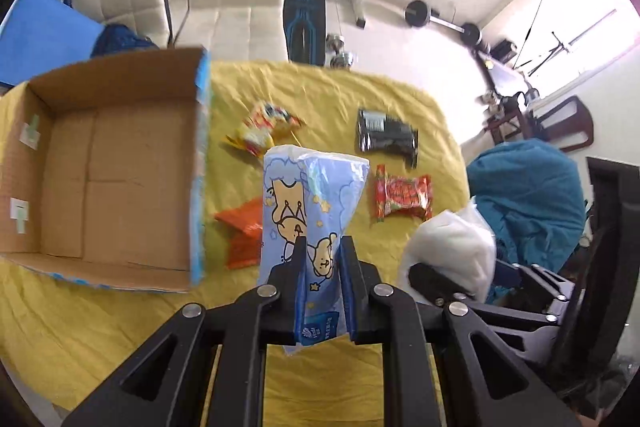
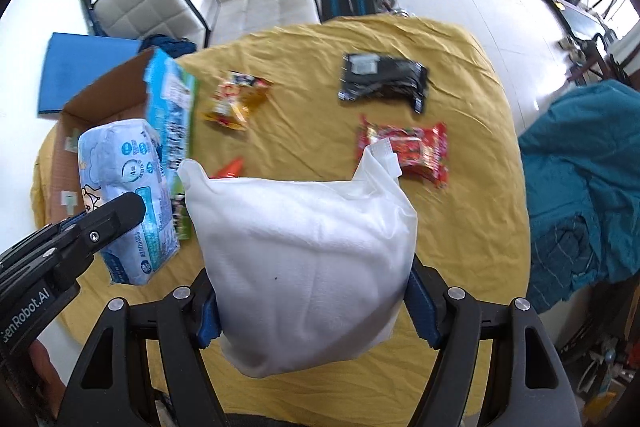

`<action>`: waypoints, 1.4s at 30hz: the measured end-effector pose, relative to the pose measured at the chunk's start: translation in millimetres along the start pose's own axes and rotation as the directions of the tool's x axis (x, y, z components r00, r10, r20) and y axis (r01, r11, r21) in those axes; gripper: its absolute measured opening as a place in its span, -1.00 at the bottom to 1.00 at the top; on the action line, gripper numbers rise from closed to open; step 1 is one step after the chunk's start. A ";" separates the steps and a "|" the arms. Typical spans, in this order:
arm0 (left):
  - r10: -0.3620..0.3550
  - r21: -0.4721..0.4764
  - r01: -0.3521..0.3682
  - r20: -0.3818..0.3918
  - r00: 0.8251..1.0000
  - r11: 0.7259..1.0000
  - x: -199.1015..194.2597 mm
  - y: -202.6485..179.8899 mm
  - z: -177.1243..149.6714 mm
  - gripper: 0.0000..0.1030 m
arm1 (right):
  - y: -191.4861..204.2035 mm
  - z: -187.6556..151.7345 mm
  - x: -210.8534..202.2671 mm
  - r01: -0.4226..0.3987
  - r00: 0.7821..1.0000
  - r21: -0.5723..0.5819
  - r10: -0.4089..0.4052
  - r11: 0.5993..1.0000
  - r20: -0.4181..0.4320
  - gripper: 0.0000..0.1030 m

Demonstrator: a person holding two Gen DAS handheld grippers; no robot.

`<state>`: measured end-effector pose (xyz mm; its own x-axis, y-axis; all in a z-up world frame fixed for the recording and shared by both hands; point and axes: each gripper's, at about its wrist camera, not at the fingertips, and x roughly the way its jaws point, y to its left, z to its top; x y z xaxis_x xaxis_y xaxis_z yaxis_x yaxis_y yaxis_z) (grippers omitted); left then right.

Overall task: Organize snacks
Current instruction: 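Carry the tissue pack and white bag into the box with both tools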

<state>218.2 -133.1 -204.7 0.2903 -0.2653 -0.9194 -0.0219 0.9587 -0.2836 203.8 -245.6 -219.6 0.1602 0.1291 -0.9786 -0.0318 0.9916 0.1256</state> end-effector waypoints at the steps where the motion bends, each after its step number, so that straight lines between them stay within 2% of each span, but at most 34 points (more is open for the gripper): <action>1: 0.000 0.000 0.000 0.013 1.000 1.000 -8.5 4.9 1.0 -0.76 | 10.0 0.4 -4.2 -0.009 1.000 -0.008 0.009 1.000 0.006 0.47; 6: -0.008 -0.003 0.008 0.056 0.998 1.000 -43.2 33.2 9.9 -0.76 | 58.6 6.5 -15.1 -0.029 0.999 -0.044 0.030 0.999 0.036 0.47; 10: 0.000 -0.001 0.000 0.071 0.997 1.000 -63.8 70.5 22.8 -0.76 | 111.4 16.9 -18.7 -0.056 0.998 -0.073 0.059 0.996 0.038 0.47; 13: 0.005 -0.010 -0.005 0.066 0.998 1.000 -71.3 104.7 37.4 -0.76 | 146.5 30.8 -10.1 -0.070 0.997 -0.080 0.073 0.994 0.035 0.47; 16: 0.014 -0.034 -0.013 0.042 0.999 0.999 -67.2 149.8 59.4 -0.75 | 179.9 50.7 11.2 -0.115 0.993 -0.068 0.115 0.991 -0.006 0.47; 23: 0.013 -0.119 -0.021 -0.062 0.998 0.993 -22.4 245.2 100.8 -0.75 | 232.2 98.6 83.6 -0.158 0.984 -0.023 0.155 0.987 -0.089 0.47; 28: 0.000 -0.158 -0.024 -0.156 0.988 0.987 25.0 295.0 121.0 -0.75 | 263.2 126.5 133.2 -0.140 0.983 -0.018 0.136 0.990 -0.123 0.47; 36: -0.048 -0.169 0.001 -0.275 0.960 0.986 100.3 319.0 138.5 -0.74 | 277.6 156.1 204.4 -0.034 0.987 -0.052 0.025 0.998 -0.160 0.48; 40: -0.125 -0.204 0.061 -0.315 0.941 0.977 124.6 318.0 140.2 -0.73 | 282.3 161.6 214.2 0.018 0.992 -0.102 -0.031 0.995 -0.125 0.50; 42: -0.138 -0.216 0.071 -0.317 0.938 0.974 128.8 318.2 140.2 -0.71 | 283.6 162.3 215.7 0.036 0.991 -0.121 -0.051 0.992 -0.126 0.50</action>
<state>382.8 152.1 -375.2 -0.0276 -0.4139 -0.9099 -0.2072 0.8928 -0.3999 389.4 65.2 -368.6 0.0362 0.0760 -0.9964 -0.1449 0.9870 0.0700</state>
